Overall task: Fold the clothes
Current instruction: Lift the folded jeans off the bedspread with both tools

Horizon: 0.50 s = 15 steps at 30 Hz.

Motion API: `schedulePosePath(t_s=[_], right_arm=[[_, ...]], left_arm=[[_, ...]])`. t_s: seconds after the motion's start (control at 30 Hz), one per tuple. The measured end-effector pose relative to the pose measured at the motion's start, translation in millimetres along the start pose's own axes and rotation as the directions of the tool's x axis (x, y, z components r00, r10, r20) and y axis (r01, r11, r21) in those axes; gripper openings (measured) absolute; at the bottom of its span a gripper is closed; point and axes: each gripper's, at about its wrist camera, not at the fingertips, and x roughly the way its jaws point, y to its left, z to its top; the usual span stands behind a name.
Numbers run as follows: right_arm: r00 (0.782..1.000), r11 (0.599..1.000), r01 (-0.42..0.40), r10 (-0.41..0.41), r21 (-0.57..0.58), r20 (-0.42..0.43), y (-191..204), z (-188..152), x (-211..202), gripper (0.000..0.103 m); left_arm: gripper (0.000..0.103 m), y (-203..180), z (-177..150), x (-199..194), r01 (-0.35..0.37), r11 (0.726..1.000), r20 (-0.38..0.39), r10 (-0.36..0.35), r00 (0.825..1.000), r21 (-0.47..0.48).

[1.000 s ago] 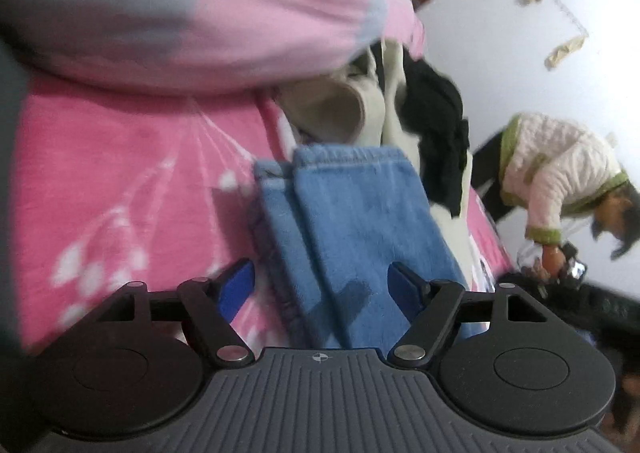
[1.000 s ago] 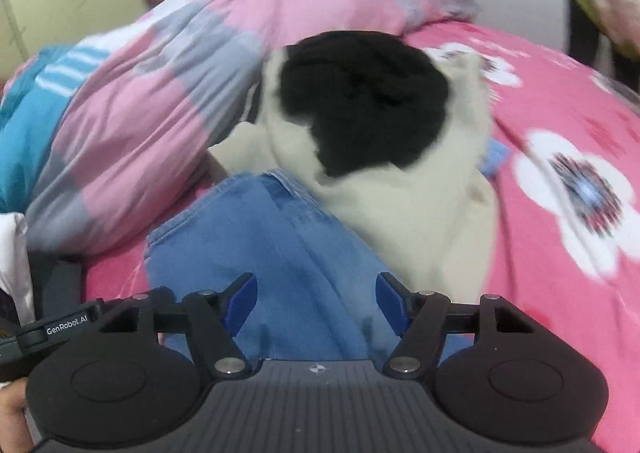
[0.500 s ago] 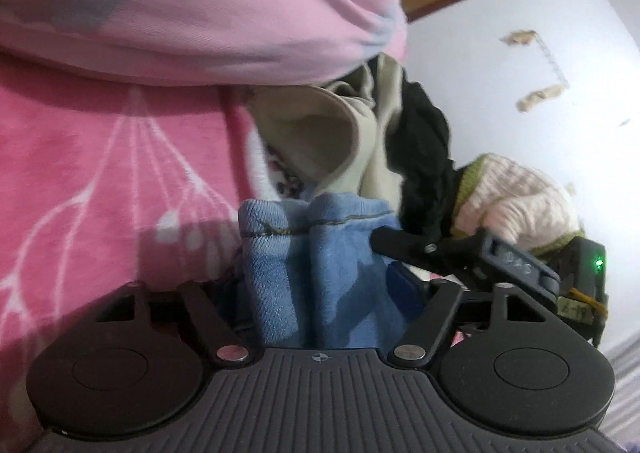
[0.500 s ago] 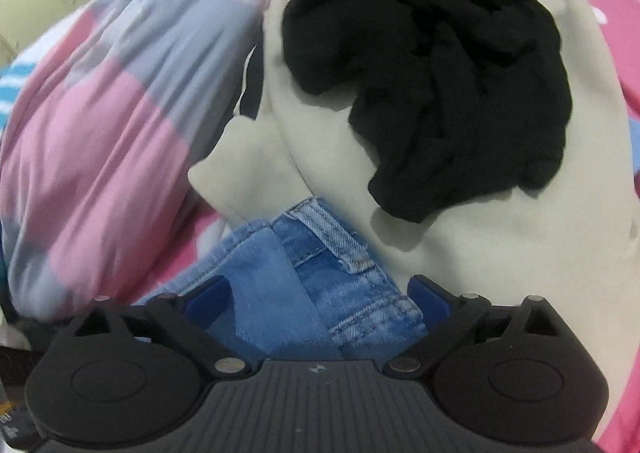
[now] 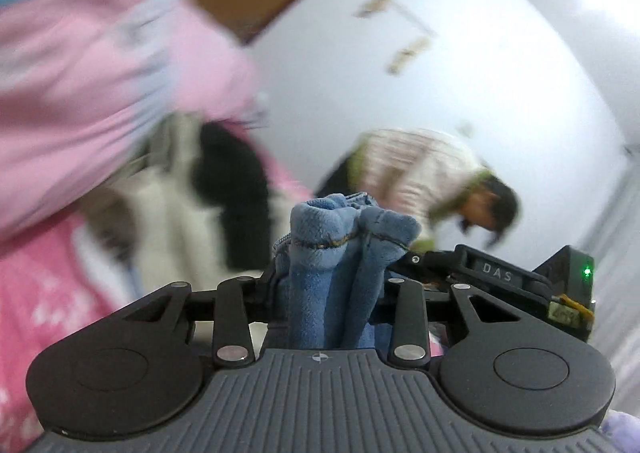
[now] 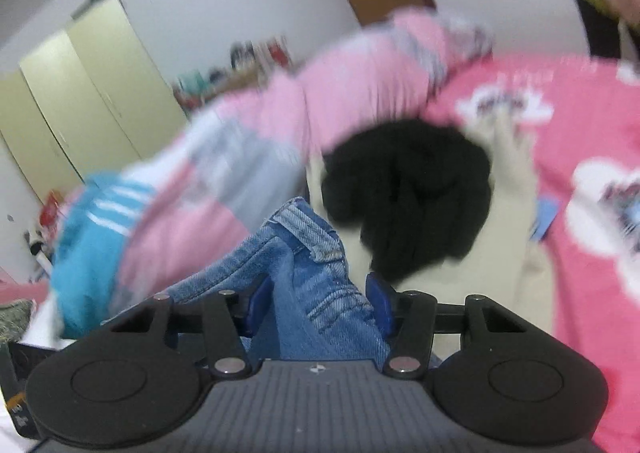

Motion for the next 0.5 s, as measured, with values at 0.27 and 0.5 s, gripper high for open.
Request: schedulePosePath(t_s=[0.27,0.5], right_arm=[[0.954,1.000,0.012,-0.019,0.024,0.300,14.6,26.6,-184.4,0.056],[0.881,0.989,0.144,-0.115,-0.029,0.459,65.3,38.3,-327.2,0.049]], left_arm=[[0.036,-161.3,16.7,-28.1,0.265,0.935,-0.047,-0.261,0.964,0.236],[0.036,-278.1,29.3,-62.5,0.449,0.832,-0.116,-0.437,0.892,0.325]])
